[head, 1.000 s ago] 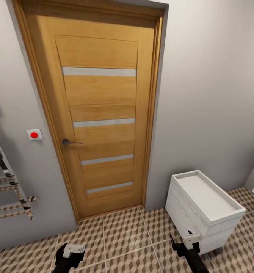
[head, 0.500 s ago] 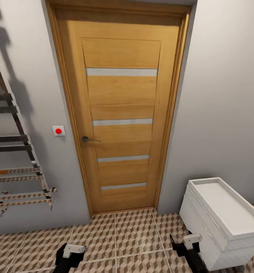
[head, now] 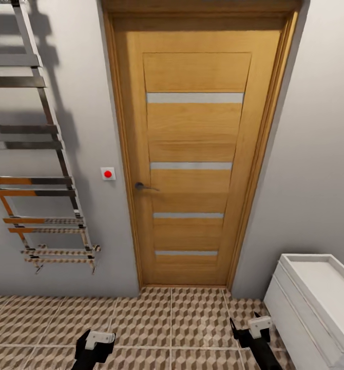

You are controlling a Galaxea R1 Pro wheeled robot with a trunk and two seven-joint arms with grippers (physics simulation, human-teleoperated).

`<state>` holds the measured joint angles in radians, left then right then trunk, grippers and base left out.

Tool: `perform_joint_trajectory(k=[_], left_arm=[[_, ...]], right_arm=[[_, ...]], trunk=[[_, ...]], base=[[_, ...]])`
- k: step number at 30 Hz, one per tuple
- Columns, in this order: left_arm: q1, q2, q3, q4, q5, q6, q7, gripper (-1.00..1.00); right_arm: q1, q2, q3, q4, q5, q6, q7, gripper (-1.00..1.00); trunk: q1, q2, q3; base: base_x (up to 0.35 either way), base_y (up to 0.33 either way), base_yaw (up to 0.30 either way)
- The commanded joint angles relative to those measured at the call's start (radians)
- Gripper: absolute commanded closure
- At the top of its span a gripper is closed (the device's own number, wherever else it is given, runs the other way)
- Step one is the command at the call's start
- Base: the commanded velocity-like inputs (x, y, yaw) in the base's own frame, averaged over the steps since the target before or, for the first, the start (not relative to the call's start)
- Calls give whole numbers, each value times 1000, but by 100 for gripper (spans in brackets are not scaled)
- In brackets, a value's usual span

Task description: Take the four mousetraps from the cabinet in the bathroom and place them on the bathroom floor. Make sure all four end up on the same floor surface, and ensure that at least two of them are either under or directly next to the same bathroom sink.

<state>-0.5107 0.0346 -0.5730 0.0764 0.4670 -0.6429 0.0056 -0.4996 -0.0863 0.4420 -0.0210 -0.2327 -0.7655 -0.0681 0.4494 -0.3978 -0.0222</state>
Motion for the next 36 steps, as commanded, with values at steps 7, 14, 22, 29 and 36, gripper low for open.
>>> perform_joint_trajectory(k=[7,14,22,29,36], left_arm=[[-2,-1,-8,3,5,-4,1,-100],[-2,-1,-8,3,5,-4,1,-100],[-2,-1,-8,3,5,-4,1,-100],[-2,-1,-8,3,5,-4,1,-100],[-2,-1,-8,3,5,-4,1,-100]], right_arm=[[0,-1,9,0,-2,-2,-7,-100],[0,0,9,0,-2,-2,-7,-100],[0,0,9,0,-2,-2,-7,-100],[0,0,9,0,-2,-2,-7,-100],[0,0,9,0,-2,-2,-7,-100]], trunk=[[1,-2,-2],[1,-2,-2],[1,-2,-2],[1,-2,-2],[1,-2,-2]], base=[[0,0,286],[0,0,286],[0,0,286],[0,0,285],[0,0,285]])
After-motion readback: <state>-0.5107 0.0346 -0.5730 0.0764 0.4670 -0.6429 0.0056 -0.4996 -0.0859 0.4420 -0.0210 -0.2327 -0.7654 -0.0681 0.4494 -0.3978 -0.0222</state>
